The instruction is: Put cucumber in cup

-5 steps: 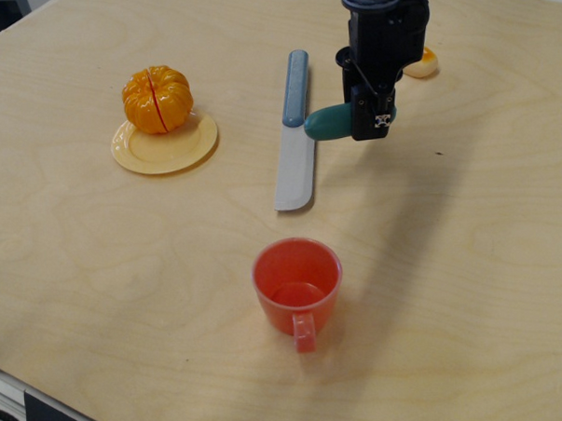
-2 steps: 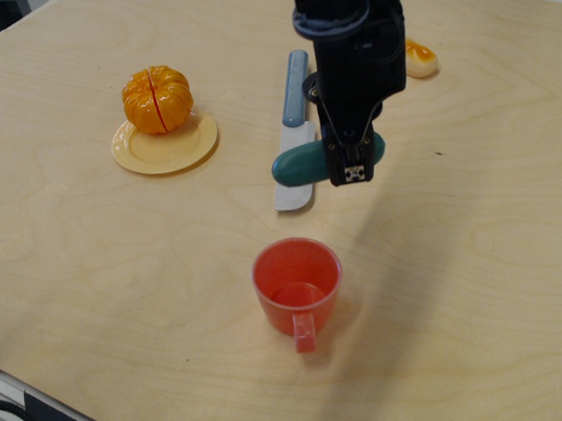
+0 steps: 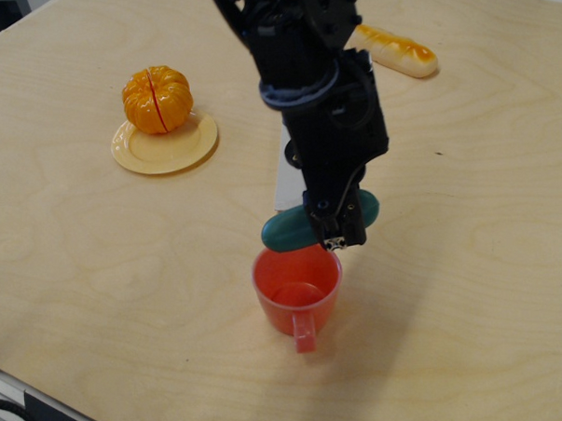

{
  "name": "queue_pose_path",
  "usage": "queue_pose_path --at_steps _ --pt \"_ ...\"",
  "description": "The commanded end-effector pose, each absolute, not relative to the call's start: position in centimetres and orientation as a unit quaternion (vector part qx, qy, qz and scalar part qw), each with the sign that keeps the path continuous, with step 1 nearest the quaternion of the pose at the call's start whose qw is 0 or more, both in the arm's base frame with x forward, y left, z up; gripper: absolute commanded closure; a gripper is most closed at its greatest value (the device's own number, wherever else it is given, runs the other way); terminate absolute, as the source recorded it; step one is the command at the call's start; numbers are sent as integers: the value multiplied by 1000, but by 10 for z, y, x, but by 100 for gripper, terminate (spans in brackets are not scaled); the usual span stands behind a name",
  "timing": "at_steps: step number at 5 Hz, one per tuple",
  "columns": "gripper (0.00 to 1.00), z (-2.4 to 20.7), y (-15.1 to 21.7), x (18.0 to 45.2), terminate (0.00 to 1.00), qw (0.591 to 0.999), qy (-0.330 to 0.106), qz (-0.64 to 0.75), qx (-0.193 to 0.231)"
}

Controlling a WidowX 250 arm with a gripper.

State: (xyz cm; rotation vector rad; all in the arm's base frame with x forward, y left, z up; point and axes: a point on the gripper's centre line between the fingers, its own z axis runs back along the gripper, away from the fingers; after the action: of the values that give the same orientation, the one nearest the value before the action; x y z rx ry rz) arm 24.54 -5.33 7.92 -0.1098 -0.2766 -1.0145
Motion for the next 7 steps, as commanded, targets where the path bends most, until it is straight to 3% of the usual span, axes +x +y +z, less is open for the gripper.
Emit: queue_pose_path --at_steps 1,2,5,7 --pt "100 78 -49 226 0 854 -194 -477 -70" --pt "0 77 -49 230 0 854 -193 -477 -72" --pt "0 93 -44 247 0 861 -178 -476 -38" --pt "0 93 -44 247 0 861 -178 -476 -38"
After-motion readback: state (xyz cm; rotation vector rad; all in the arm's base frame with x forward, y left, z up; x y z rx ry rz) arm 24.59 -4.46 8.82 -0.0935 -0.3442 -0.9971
